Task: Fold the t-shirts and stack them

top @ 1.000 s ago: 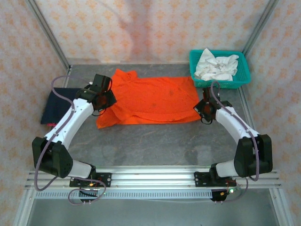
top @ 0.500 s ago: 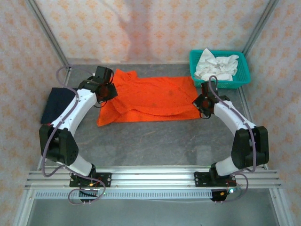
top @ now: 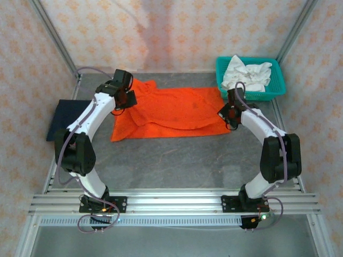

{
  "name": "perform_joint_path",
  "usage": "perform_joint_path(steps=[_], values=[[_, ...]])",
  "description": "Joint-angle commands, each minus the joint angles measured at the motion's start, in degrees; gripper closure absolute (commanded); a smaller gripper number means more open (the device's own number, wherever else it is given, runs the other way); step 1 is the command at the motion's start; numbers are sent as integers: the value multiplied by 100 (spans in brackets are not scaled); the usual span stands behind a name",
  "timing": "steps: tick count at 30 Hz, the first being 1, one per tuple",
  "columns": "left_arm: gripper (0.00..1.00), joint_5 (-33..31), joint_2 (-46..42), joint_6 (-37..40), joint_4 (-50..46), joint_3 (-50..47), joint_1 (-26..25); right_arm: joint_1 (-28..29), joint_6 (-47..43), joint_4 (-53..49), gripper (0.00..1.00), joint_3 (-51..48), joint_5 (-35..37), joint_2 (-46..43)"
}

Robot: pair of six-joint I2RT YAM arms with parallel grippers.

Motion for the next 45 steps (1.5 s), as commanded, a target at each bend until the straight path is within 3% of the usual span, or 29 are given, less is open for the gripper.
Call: perform_joint_path(steps=[1, 10, 20, 30, 36, 42, 45], values=[[100, -35, -27, 303, 307, 196, 41, -52, -79, 3, 99, 193, 94, 79], [100, 632, 586, 885, 169, 893, 35, -102, -19, 111, 99, 45, 52, 103], [100, 142, 776, 965, -105, 929, 79, -111, -44, 116, 100, 70, 78, 146], [100, 236, -317, 276, -588, 198, 124, -109, -61, 46, 100, 140, 65, 159], [100, 443, -1447, -236, -1081, -849, 114, -111, -87, -100, 99, 16, 64, -8], [100, 356, -2653, -590, -1643, -2062, 115, -111, 41, -192, 99, -726, -212, -745], [100, 622, -3164, -916, -1804, -2578, 108, -111, 70, -400, 100, -1125, -201, -1146]])
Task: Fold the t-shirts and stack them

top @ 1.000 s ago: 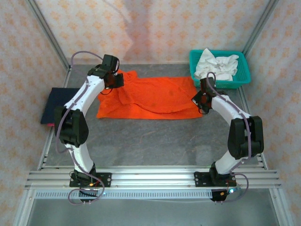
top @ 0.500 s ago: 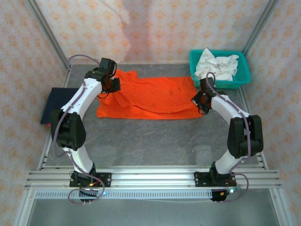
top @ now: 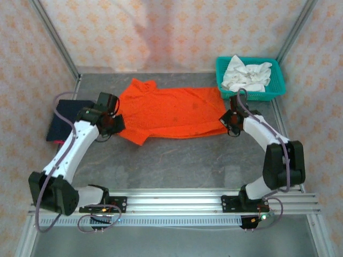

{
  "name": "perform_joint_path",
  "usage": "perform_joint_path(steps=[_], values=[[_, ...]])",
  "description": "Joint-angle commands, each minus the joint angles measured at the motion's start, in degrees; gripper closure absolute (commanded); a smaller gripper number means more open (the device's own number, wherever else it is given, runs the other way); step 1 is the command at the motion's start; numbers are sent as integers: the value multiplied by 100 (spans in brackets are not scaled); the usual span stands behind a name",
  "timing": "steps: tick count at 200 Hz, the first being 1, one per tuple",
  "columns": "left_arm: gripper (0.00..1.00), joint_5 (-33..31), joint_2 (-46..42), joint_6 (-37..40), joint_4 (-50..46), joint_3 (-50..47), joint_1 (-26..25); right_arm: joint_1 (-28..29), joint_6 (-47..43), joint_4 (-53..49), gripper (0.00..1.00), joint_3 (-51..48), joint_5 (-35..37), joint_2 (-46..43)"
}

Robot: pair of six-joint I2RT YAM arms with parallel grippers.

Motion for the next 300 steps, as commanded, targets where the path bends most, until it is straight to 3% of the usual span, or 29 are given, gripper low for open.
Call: perform_joint_path(steps=[1, 71, 108, 181, 264, 300], values=[[100, 261, -595, -534, -566, -532, 20, -38, 52, -407, 99, -422, -39, -553], [100, 223, -1682, -1095, -1407, -1081, 29, -38, 74, -899, 98, -955, -17, -1193], [100, 311, -1679, -1270, -1256, -1144, 29, -37, 74, -797, 98, -905, -38, -1179], [100, -138, -596, -496, -439, -174, 32, -37, 6, -602, 98, -322, -56, -653], [100, -567, 813, 260, -199, 925, 29, -38, -34, -573, 97, 374, 62, 219], [100, -691, 1398, 446, -309, 1575, 34, -37, 57, -850, 98, 350, 302, 80]])
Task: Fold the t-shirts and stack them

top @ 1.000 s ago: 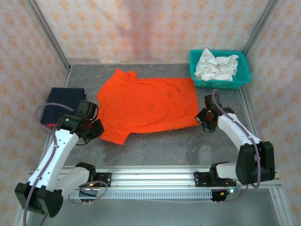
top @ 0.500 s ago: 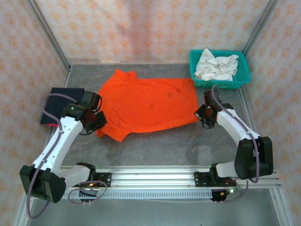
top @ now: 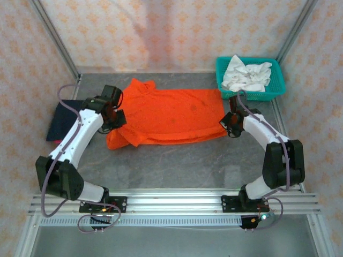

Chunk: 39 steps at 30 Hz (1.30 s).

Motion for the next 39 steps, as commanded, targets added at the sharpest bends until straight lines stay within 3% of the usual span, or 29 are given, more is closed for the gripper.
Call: perform_joint_path(steps=[1, 8, 14, 26, 39], values=[[100, -310, 320, 302, 38, 531, 31, -37, 61, -302, 98, 79, 347, -146], [100, -250, 277, 464, -232, 518, 29, 47, 902, -625, 99, -1457, -64, -1591], [100, -214, -185, 412, -281, 53, 29, 164, 1169, -1160, 99, -1897, -215, -2212], [100, -453, -50, 573, 53, 216, 38, 161, 1021, -1065, 99, -852, 235, -1418], [100, -496, 621, 709, 277, 811, 54, 143, 910, -819, 99, -33, 208, -388]])
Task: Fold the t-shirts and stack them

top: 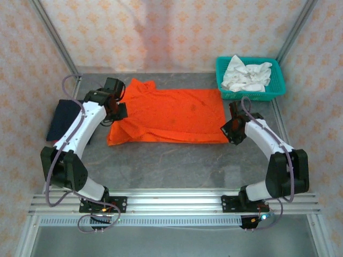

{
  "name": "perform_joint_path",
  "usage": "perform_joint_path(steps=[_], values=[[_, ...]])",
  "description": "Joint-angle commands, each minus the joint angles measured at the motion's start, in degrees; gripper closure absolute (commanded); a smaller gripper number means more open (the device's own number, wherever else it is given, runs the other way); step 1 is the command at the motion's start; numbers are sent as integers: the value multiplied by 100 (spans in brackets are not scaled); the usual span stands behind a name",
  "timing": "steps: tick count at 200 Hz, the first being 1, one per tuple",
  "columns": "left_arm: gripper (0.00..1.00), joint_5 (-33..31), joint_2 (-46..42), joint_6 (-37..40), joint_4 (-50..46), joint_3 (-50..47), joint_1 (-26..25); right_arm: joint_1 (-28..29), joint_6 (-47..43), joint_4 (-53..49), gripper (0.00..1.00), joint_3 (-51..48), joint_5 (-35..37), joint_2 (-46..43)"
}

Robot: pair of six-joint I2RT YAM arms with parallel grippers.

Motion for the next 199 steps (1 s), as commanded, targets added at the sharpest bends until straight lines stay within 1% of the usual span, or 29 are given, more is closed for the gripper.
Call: perform_joint_path(steps=[1, 26, 69, 122, 174, 199], values=[[100, -265, 120, 140, 138, 247, 51, 5, -122, 41, 99, 288, 217, 185], [100, -383, 257, 235, 196, 390, 51, -29, -205, 23, 99, 533, 240, 414], [100, -391, 576, 363, 254, 719, 51, -74, -313, 65, 99, 835, 244, 732], [100, -595, 1152, 451, 259, 1095, 60, -91, -399, 126, 99, 1270, 167, 1323], [100, -391, 1592, 475, 666, 1230, 60, -115, -437, 183, 99, 1527, 163, 1721], [100, -374, 1864, 529, 672, 1456, 60, -126, -436, 222, 99, 1551, 179, 1806]])
